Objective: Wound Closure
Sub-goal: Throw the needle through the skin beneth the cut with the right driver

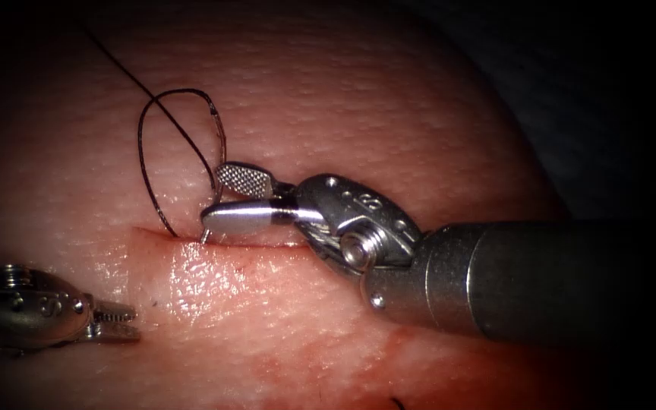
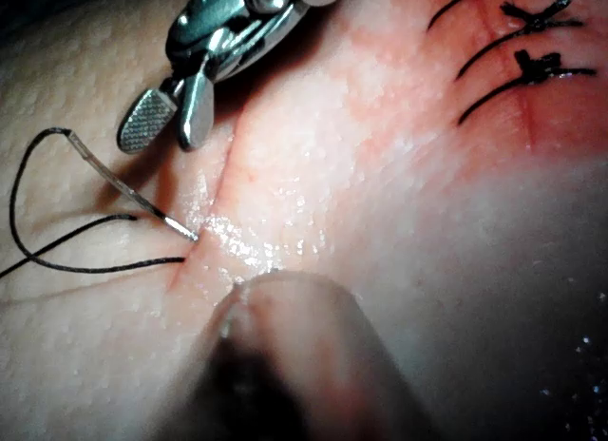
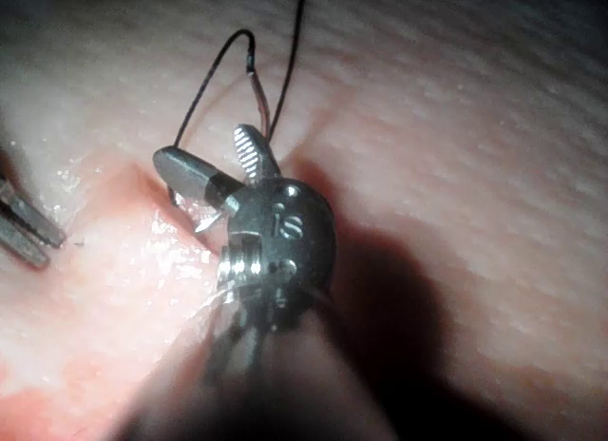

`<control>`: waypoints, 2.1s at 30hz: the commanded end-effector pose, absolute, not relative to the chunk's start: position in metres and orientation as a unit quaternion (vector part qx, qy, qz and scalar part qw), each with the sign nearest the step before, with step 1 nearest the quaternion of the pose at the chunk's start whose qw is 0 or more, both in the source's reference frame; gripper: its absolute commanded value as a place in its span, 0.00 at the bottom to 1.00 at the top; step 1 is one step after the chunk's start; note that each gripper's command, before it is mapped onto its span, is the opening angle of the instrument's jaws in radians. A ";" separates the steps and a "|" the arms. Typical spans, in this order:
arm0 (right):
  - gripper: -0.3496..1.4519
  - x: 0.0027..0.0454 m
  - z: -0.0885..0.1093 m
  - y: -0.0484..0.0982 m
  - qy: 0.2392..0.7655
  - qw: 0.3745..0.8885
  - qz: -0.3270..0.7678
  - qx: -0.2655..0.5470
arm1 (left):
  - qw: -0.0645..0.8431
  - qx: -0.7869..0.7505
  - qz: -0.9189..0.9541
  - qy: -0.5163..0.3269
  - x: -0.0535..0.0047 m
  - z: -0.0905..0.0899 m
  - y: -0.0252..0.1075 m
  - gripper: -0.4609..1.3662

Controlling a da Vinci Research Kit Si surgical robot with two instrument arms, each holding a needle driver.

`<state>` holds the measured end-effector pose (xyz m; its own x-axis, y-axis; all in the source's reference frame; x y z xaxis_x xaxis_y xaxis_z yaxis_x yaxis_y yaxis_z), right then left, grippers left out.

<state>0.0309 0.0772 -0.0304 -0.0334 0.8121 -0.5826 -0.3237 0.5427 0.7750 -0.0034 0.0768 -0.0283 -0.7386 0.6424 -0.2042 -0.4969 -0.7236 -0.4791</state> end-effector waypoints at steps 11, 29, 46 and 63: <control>0.47 0.0333 -0.028 0.080 0.570 0.684 0.424 0.169 | 0.314 -0.181 0.911 -0.199 -0.0035 -0.028 0.077 0.29; 0.00 0.0346 -0.026 0.079 0.546 0.724 0.396 0.148 | 0.314 -0.181 0.911 -0.199 -0.0035 -0.028 0.077 0.27; 0.00 0.0360 -0.026 0.078 0.531 0.558 0.564 0.298 | 0.314 -0.181 0.911 -0.199 -0.0035 -0.028 0.077 0.27; 0.00 0.0383 -0.027 0.074 0.458 0.453 0.628 0.436 | 0.314 -0.181 0.911 -0.198 -0.0035 -0.028 0.077 0.27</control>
